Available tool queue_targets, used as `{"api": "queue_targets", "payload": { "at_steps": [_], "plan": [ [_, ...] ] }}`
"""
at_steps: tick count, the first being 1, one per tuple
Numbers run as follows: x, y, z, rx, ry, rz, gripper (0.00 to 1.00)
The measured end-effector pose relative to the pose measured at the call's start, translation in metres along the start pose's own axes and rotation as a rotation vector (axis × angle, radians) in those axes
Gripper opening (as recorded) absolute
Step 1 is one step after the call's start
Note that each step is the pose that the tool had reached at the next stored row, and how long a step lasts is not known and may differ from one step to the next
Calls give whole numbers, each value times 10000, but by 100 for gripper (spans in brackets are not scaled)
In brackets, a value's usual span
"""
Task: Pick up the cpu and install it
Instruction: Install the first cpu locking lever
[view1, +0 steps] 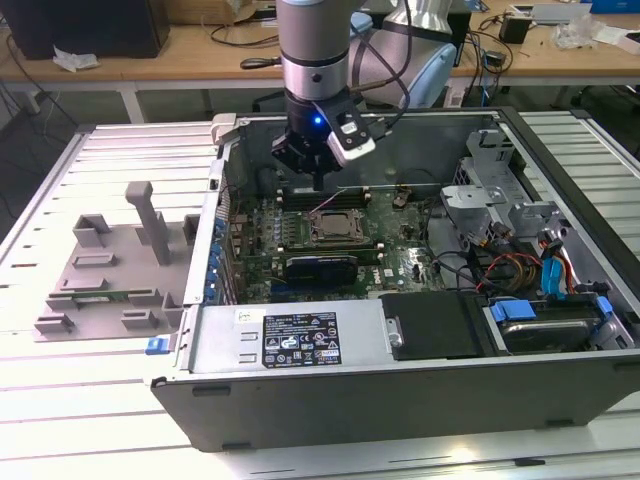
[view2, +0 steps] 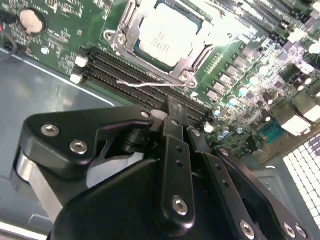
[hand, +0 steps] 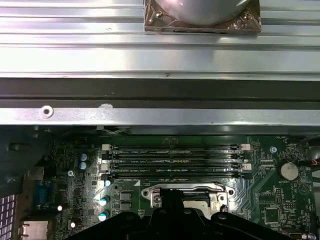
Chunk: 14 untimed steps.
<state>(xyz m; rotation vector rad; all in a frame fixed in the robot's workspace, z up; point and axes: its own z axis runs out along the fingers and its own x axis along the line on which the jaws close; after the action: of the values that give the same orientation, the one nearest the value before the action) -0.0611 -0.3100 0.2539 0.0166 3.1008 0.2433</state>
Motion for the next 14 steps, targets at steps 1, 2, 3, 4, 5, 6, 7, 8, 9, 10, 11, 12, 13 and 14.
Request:
{"api": "queue_targets", "payload": {
  "at_steps": [1, 2, 3, 4, 5, 6, 7, 8, 9, 10, 11, 12, 13, 14],
  "plan": [
    [-2, 0, 1, -1, -1, 0, 11],
    [-2, 0, 1, -2, -1, -1, 11],
    [-2, -1, 8, -3, -53, -9, 11],
    [-2, -2, 14, -3, -103, -17, 11],
    [-1, -3, 25, -5, -206, -34, 11],
    [-2, -6, 38, -8, -246, -42, 11],
    [-1, -10, 50, -6, -263, -45, 11],
    [-2, -13, 66, -6, -270, -46, 11],
    [-4, -15, 83, -7, -275, -45, 11],
    [-7, -18, 98, -7, -276, -46, 11],
    [-11, -20, 110, -6, -276, -45, 11],
    [-27, -21, 124, -5, -275, -45, 11],
    [-40, -22, 128, -5, -275, -45, 11],
    [-51, -22, 131, -6, -276, -45, 11]
  ]
}}
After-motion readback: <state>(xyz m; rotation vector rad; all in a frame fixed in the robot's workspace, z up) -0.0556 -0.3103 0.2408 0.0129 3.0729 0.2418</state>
